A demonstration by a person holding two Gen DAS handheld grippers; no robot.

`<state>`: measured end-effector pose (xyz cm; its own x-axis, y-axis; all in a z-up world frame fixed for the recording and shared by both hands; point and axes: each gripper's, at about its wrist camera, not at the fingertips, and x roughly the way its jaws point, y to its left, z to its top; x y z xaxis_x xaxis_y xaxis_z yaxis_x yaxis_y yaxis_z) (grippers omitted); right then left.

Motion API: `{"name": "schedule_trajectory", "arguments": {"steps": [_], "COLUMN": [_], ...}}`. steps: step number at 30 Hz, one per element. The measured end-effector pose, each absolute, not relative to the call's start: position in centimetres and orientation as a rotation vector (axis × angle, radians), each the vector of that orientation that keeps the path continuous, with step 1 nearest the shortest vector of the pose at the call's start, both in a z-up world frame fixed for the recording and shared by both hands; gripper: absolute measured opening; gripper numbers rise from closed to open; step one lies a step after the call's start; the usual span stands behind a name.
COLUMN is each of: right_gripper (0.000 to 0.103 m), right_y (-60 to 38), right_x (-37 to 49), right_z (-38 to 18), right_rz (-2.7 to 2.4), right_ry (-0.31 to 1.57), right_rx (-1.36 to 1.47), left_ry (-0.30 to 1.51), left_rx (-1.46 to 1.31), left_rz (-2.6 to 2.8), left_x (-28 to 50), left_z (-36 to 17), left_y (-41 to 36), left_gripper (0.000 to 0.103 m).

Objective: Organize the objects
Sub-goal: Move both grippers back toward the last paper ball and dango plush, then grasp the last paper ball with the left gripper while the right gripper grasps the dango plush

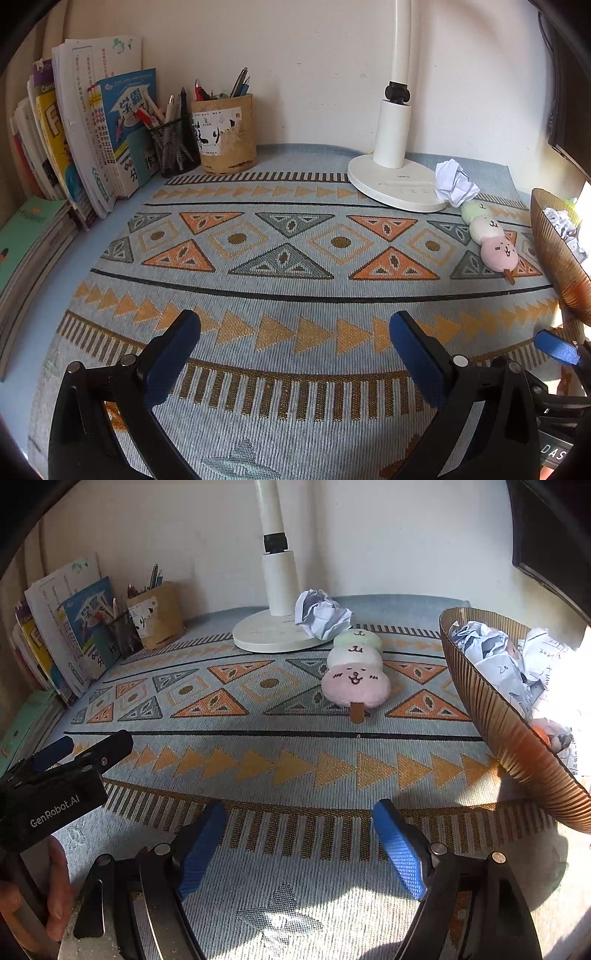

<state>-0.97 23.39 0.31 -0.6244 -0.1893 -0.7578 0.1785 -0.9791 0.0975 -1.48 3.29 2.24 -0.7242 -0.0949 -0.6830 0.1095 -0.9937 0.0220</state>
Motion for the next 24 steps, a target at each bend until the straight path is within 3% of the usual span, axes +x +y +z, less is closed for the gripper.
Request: {"name": "schedule_trajectory", "arguments": {"steps": [11, 13, 17, 22, 24], "right_gripper": [0.081, 0.081, 0.081, 0.081, 0.081], "right_y": [24.0, 24.9, 26.3, 26.4, 26.5], "right_x": [-1.0, -0.7, -3.2, -6.0, -6.9], "right_z": [0.6, 1.4, 1.7, 1.5, 1.3], "right_rz": [-2.719, -2.806, -2.606, -2.688, -2.769], "right_ry": [-0.065, -0.159, -0.528, -0.599, -0.606], "right_rx": [1.248, 1.239, 1.339, 1.360, 1.334], "left_ry": [0.057, -0.009, -0.055, -0.140, -0.080], "left_rx": [1.131, 1.168, 1.139, 1.193, 1.319], "left_rz": [-2.773, -2.812, -3.050, -3.303, -3.350], "left_x": [-1.7, -1.9, -4.3, -10.7, -13.8], "left_z": [2.0, 2.7, 7.4, 9.6, 9.1], "left_y": [2.8, 3.6, 5.3, 8.4, 9.6], "left_gripper": [0.102, 0.102, 0.102, 0.102, 0.102]}}
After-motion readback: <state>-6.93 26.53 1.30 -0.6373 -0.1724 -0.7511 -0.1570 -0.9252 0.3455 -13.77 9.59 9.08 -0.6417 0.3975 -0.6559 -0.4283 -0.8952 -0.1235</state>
